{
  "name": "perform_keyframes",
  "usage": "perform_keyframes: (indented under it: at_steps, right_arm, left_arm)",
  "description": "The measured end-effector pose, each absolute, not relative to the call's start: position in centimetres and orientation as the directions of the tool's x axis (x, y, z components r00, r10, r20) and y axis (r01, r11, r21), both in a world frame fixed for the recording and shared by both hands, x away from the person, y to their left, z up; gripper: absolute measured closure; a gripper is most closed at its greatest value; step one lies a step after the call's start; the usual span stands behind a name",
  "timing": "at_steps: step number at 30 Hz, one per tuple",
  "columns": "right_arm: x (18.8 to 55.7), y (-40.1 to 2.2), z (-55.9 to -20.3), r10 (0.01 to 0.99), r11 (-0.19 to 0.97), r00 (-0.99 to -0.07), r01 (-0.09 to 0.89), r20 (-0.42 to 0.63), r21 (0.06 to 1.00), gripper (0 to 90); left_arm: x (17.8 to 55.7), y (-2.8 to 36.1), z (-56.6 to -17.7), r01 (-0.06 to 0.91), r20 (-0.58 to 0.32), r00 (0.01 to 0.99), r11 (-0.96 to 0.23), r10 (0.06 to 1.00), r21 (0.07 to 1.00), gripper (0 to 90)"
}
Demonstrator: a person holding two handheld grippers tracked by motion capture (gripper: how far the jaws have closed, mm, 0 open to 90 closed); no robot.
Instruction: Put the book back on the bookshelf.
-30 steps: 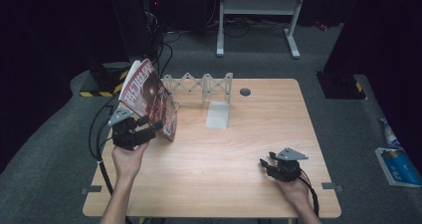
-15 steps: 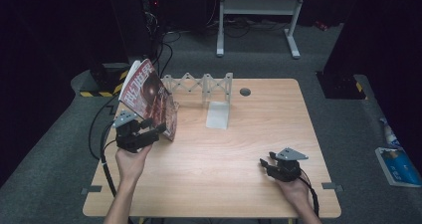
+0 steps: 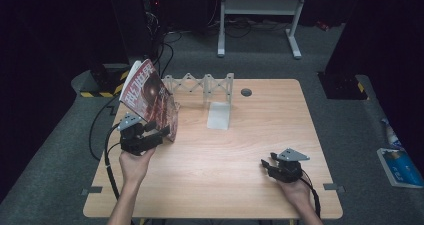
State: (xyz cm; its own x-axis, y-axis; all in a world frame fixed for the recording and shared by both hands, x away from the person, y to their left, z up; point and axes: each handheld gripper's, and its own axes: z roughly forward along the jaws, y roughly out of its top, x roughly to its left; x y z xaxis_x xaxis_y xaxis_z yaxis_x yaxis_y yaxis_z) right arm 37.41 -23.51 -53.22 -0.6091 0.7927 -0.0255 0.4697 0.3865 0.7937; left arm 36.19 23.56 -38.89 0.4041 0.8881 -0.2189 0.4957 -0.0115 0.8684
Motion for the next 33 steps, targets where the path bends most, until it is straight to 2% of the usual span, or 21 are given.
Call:
perform_keyframes:
  at_steps: [33]
  right_arm:
    - [37.4,-23.5,-53.2,0.793,0.385,-0.608,0.471,-0.024,0.794,49.3]
  left_arm:
    - [36.2,22.2,-41.1,0.523,-0.223,0.423,-0.036,0.878,0.852,38.8]
